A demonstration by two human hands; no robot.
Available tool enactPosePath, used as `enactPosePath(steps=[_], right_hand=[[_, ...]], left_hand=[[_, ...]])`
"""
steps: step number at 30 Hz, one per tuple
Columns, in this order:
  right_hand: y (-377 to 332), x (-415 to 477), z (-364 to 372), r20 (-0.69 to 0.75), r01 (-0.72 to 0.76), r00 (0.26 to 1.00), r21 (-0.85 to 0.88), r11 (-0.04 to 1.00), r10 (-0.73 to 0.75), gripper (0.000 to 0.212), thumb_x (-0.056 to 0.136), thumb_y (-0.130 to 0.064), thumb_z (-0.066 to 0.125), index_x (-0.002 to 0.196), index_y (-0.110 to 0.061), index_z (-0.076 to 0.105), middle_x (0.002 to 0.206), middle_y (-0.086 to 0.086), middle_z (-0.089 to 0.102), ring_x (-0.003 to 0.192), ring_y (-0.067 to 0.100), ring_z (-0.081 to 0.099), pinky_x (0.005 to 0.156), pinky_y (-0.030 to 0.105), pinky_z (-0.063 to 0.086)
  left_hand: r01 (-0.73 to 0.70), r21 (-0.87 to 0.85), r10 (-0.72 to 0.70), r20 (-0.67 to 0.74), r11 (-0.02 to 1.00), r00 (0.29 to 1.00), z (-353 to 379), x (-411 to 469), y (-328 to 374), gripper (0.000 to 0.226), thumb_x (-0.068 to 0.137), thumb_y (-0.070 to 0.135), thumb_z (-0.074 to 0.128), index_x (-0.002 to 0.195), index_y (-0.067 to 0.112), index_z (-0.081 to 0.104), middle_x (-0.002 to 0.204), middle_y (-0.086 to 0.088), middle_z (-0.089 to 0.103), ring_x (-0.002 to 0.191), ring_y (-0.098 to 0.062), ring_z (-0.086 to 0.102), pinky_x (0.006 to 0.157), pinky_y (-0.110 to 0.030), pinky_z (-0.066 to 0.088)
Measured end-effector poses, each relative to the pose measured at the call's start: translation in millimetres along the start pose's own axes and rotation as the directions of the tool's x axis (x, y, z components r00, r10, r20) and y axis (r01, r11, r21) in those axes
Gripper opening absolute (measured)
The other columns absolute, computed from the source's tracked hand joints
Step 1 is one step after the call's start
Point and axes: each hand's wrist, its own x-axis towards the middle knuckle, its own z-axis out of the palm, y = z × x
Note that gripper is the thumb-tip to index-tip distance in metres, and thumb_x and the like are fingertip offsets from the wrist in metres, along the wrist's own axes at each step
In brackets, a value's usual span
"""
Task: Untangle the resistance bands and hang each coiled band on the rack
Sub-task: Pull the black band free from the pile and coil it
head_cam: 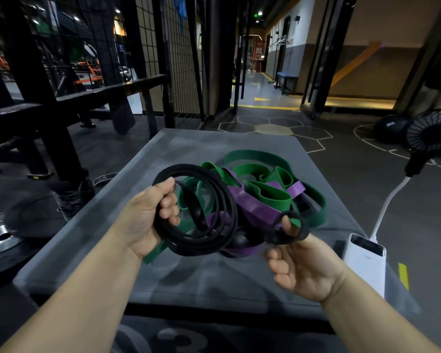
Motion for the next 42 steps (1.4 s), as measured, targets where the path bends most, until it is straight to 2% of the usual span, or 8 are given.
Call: enactPosePath(steps=[5, 7, 10, 18, 23, 28, 34, 42], right_hand=[[-1, 6, -10, -0.029, 0.016, 1.000, 0.227, 0.974, -0.010, 0.070, 0.023, 0.003, 0.096, 0.089, 0.003, 0.070, 0.071, 0.014, 0.064, 0.049, 0.021, 0.066, 0.041, 0.033, 0.055], [0, 11, -9, -0.126, 0.028, 0.992, 0.252, 0.967, 0.004, 0.051, 0.044, 0.001, 0.088, 0.091, 0.000, 0.069, 0.073, 0.011, 0.061, 0.051, 0.019, 0.064, 0.044, 0.032, 0.056], [-1, 16, -7, -0.267, 0.044, 0.964, 0.227, 0.973, 0.018, 0.021, 0.072, -0.011, 0.063, 0.091, -0.003, 0.063, 0.069, 0.012, 0.062, 0.053, 0.020, 0.064, 0.050, 0.027, 0.055], [-2, 19, -13, -0.422, 0.263, 0.869, -0.051, 0.963, -0.259, 0.017, 0.076, -0.004, 0.068, 0.086, -0.016, 0.061, 0.066, -0.001, 0.065, 0.053, 0.009, 0.056, 0.047, 0.017, 0.043], [-2, 16, -7, -0.292, 0.328, 0.850, -0.358, 0.874, -0.439, 0.028, 0.086, 0.010, 0.061, 0.097, -0.017, 0.062, 0.074, -0.003, 0.060, 0.065, 0.010, 0.056, 0.065, 0.024, 0.041], [1, 16, 1, -0.082, 0.385, 0.868, -0.513, 0.767, -0.490, 0.060, 0.063, 0.015, 0.071, 0.115, -0.014, 0.061, 0.079, 0.003, 0.058, 0.071, 0.011, 0.057, 0.063, 0.020, 0.049], [8, 18, 7, -0.002, 0.385, 0.884, -0.563, 0.731, -0.467, 0.067, 0.060, 0.005, 0.066, 0.121, -0.016, 0.050, 0.083, 0.003, 0.067, 0.074, 0.013, 0.063, 0.066, 0.024, 0.050], [14, 19, 11, 0.075, 0.474, 0.860, -0.485, 0.735, -0.505, 0.040, 0.072, -0.004, 0.061, 0.112, -0.007, 0.064, 0.096, 0.008, 0.073, 0.090, 0.022, 0.067, 0.080, 0.030, 0.056]], left_hand=[[-0.017, 0.018, 0.017, 0.001, 1.000, 1.000, -3, 1, 2, 0.021, 0.075, 0.030, 0.058, 0.072, 0.021, 0.039, 0.047, 0.011, 0.032, 0.035, -0.002, 0.031, 0.036, -0.015, 0.035], [-0.017, 0.022, 0.017, 0.010, 1.000, 1.000, -3, 0, 1, 0.021, 0.075, 0.029, 0.058, 0.072, 0.020, 0.039, 0.046, 0.010, 0.032, 0.035, -0.002, 0.031, 0.037, -0.015, 0.035], [-0.009, 0.061, 0.006, 0.045, 0.998, 0.999, -2, 0, -1, 0.023, 0.083, 0.024, 0.055, 0.069, 0.019, 0.037, 0.045, 0.009, 0.033, 0.036, -0.002, 0.031, 0.038, -0.016, 0.035], [-0.010, 0.147, -0.012, 0.145, 0.989, 0.989, 0, -5, -4, 0.037, 0.079, 0.017, 0.065, 0.053, 0.017, 0.040, 0.042, 0.006, 0.033, 0.035, -0.006, 0.031, 0.039, -0.018, 0.035], [-0.017, 0.216, -0.064, 0.363, 0.976, 0.930, 1, -12, -5, 0.009, 0.061, 0.017, 0.071, 0.059, 0.020, 0.063, 0.045, 0.004, 0.037, 0.034, -0.006, 0.035, 0.039, -0.021, 0.038], [-0.025, 0.379, -0.182, 0.500, 0.925, 0.847, 12, -20, -14, 0.051, 0.056, 0.019, 0.073, 0.096, -0.005, 0.052, 0.050, 0.000, 0.051, 0.034, -0.007, 0.041, 0.040, -0.021, 0.043], [-0.114, 0.531, -0.241, 0.553, 0.840, 0.798, 28, -27, -26, 0.021, 0.060, 0.027, 0.075, 0.080, 0.030, 0.072, 0.062, 0.008, 0.062, 0.053, -0.005, 0.056, 0.051, -0.019, 0.047], [-0.197, 0.531, -0.040, 0.401, 0.824, 0.915, 39, -24, -41, 0.020, 0.066, 0.032, 0.078, 0.083, 0.027, 0.070, 0.075, 0.011, 0.062, 0.067, -0.005, 0.059, 0.058, -0.022, 0.047]])
